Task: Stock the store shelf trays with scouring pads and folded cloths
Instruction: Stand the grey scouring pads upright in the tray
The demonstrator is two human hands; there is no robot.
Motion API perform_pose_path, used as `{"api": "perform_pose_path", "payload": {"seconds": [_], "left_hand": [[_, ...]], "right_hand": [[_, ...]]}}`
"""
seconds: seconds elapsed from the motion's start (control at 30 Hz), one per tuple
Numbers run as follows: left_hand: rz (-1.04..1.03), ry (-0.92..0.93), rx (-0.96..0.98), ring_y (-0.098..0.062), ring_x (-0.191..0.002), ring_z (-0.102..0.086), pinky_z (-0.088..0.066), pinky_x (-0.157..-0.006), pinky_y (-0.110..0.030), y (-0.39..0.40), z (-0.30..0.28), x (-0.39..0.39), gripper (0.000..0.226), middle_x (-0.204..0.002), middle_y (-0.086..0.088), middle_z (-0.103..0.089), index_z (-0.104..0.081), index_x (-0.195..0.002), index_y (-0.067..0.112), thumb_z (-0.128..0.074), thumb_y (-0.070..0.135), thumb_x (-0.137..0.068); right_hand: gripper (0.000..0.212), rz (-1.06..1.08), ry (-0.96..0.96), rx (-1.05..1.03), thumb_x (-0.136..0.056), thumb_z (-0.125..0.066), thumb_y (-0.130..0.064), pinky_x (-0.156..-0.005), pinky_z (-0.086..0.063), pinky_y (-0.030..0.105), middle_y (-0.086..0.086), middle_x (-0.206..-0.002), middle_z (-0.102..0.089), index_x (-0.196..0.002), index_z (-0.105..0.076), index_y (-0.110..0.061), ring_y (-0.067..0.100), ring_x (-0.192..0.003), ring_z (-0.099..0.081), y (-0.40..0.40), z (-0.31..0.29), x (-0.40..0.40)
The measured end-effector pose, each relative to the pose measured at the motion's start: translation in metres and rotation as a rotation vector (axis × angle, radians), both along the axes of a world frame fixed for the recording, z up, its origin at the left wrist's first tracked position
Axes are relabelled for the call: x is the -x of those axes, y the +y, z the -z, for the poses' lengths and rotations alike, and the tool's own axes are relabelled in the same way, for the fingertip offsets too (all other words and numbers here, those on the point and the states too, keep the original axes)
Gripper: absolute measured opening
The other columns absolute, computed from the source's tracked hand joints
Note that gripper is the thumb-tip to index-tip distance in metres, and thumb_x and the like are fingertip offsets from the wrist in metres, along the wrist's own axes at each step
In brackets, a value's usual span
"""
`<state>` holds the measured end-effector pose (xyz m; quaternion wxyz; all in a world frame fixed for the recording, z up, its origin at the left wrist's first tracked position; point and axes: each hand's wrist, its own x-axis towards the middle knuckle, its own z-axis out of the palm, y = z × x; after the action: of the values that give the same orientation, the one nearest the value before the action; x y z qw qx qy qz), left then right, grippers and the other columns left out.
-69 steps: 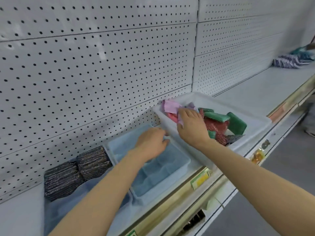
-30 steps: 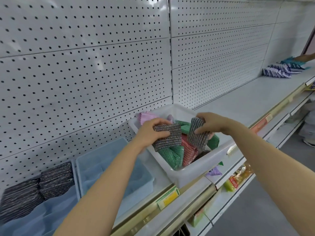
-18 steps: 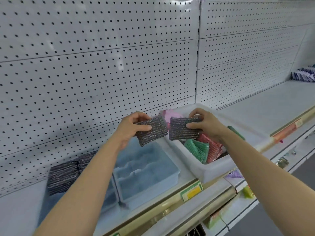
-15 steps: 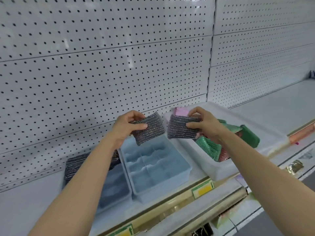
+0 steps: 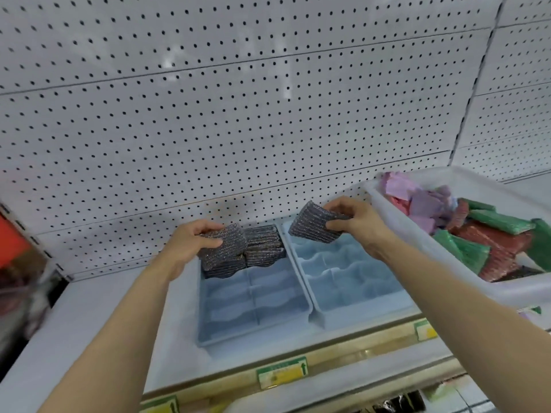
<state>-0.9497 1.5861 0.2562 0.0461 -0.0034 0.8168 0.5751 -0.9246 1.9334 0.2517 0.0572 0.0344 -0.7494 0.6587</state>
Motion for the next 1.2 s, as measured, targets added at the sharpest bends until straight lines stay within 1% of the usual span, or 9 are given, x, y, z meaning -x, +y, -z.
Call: {"api": "perform_pose_path", "payload": {"seconds": [0.23,0.43,0.6,0.7,0.83,1.0,1.07,1.13,1.2], "left_hand": [[0.088,0.064,0.248,-0.005,-0.102,-0.056,-0.039,-0.093,-0.028,-0.012,0.042,-0.010,0.028,-0.107,0.013,-0.067,-0.073,-0.095,0.029,-0.079,0.009,-0.077],[0.073,0.296,0.616,-0.010,-0.104,-0.057,-0.044,-0.088,-0.030,-0.016,0.087,-0.004,0.028,-0.106,0.015,-0.066,-0.071,-0.096,0.038,-0.077,0.016,-0.079],[-0.037,0.449,0.793,-0.019,-0.103,-0.050,-0.042,-0.078,-0.029,-0.011,0.100,-0.007,0.026,-0.104,0.007,-0.063,-0.073,-0.108,0.031,-0.070,0.017,-0.086],[-0.088,0.483,0.873,-0.027,-0.120,-0.044,-0.039,-0.097,-0.033,-0.010,0.110,-0.003,0.052,-0.126,-0.001,-0.054,-0.059,-0.130,0.025,-0.075,0.019,-0.081],[0.047,0.267,0.809,-0.026,-0.150,-0.006,-0.012,-0.121,-0.037,-0.010,0.122,0.008,0.059,-0.162,-0.007,-0.011,-0.023,-0.154,0.018,-0.049,0.020,-0.100],[-0.068,0.339,0.359,0.001,-0.116,-0.054,-0.045,-0.093,-0.014,-0.010,0.087,-0.008,0.032,-0.136,0.010,-0.053,-0.048,-0.134,0.038,-0.033,0.038,-0.105],[-0.058,0.393,0.292,0.009,-0.114,-0.053,-0.042,-0.093,-0.011,-0.011,0.083,-0.008,0.032,-0.133,0.017,-0.054,-0.050,-0.131,0.041,-0.034,0.040,-0.104],[0.066,0.312,0.275,-0.003,-0.141,-0.030,-0.027,-0.116,-0.029,-0.010,0.087,-0.009,0.048,-0.154,0.014,-0.032,-0.034,-0.148,0.037,-0.036,0.036,-0.100],[0.123,0.249,0.563,-0.017,-0.150,-0.003,-0.012,-0.122,-0.040,-0.007,0.104,-0.009,0.062,-0.162,0.005,-0.007,-0.018,-0.155,0.027,-0.041,0.027,-0.097]], "right_hand": [[0.033,-0.019,-0.038,-0.050,-0.075,-0.067,0.014,-0.065,-0.053,0.019,0.005,-0.085,-0.070,-0.088,-0.067,-0.016,0.014,-0.072,-0.063,-0.040,0.010,0.009],[0.032,-0.075,-0.078,-0.062,-0.074,-0.067,0.014,-0.076,-0.051,0.032,0.005,-0.086,-0.069,-0.088,-0.067,-0.015,0.018,-0.076,-0.060,-0.065,0.025,0.010],[0.030,-0.166,-0.117,-0.117,-0.074,-0.070,0.009,-0.082,-0.049,0.032,0.002,-0.089,-0.068,-0.089,-0.068,-0.017,0.015,-0.083,-0.060,-0.081,0.041,0.010],[0.030,-0.196,-0.118,-0.170,-0.074,-0.073,0.005,-0.086,-0.049,0.029,-0.003,-0.093,-0.067,-0.088,-0.069,-0.021,0.009,-0.088,-0.060,-0.096,0.044,0.010],[0.027,-0.273,-0.044,-0.289,-0.074,-0.073,0.003,-0.084,-0.048,0.021,-0.008,-0.094,-0.067,-0.090,-0.070,-0.019,0.004,-0.087,-0.060,-0.131,0.048,0.008],[0.026,-0.242,0.055,-0.509,-0.077,-0.073,-0.005,-0.086,-0.044,0.018,-0.011,-0.099,-0.066,-0.095,-0.069,-0.023,0.005,-0.096,-0.059,-0.181,0.065,0.018],[0.026,-0.177,0.092,-0.654,-0.079,-0.072,-0.011,-0.086,-0.048,0.028,-0.009,-0.099,-0.064,-0.098,-0.067,-0.029,0.009,-0.098,-0.057,-0.198,0.076,0.020],[0.028,-0.099,0.177,-0.812,-0.080,-0.069,-0.012,-0.080,-0.050,0.034,-0.005,-0.095,-0.060,-0.105,-0.065,-0.024,0.016,-0.099,-0.052,-0.211,0.085,0.020],[0.032,-0.043,0.301,-0.925,-0.076,-0.067,-0.007,-0.070,-0.053,0.040,0.004,-0.102,-0.059,-0.107,-0.063,-0.015,0.026,-0.100,-0.051,-0.219,0.094,0.018]]}}
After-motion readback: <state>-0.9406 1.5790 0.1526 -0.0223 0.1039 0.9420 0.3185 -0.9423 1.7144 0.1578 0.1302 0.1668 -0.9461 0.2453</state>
